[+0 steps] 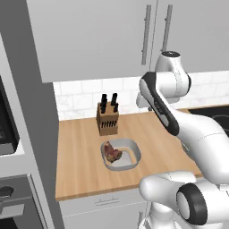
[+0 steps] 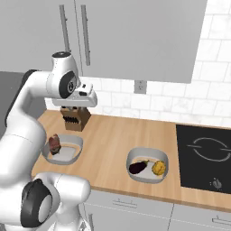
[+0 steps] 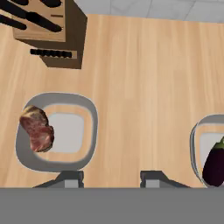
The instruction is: Take the meat container that has the steak and place it on the second highest rack of the freezer. Then take the vegetable container that has the squash and eggplant and place it on the highest rack of the freezer.
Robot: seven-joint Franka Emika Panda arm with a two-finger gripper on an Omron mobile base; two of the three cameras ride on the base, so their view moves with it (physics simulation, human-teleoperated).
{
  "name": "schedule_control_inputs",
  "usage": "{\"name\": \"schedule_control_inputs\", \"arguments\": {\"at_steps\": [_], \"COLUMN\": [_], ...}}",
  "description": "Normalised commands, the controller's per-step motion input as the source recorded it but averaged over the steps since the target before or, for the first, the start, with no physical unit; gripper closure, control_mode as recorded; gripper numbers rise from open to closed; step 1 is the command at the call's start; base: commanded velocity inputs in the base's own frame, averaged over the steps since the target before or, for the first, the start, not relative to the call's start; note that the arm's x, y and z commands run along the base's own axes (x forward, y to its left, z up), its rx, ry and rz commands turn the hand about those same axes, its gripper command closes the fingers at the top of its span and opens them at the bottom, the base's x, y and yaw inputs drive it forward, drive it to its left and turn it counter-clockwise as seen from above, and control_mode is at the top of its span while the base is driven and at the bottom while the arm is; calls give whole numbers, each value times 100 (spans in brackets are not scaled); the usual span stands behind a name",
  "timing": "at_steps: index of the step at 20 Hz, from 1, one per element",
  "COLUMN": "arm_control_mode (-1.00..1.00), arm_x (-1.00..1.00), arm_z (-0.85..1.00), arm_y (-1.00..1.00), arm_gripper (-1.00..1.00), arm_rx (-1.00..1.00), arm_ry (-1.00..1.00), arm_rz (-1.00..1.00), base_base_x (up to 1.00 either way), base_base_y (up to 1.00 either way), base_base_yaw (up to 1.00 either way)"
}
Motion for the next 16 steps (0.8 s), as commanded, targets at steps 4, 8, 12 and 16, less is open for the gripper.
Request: {"name": "schedule_control_inputs", "arguments": {"at_steps": [4, 8, 12, 16], "arm_control_mode": [-100, -100, -100, -100], "arm_x": [-15, -79, -42, 0], "arm_z": [-5, -45, -49, -39], "arm_y": [19, 55, 72, 85], "arm_gripper": [-100, -100, -100, -100], "arm_rx": [0, -7, -10, -9], "arm_ry": [1, 0, 2, 6], "arm_rz": [3, 17, 18, 32], "base_base_x": [0, 0, 0, 0], "base_base_y": [0, 0, 0, 0], "base_base_yaw": [0, 0, 0, 0]}}
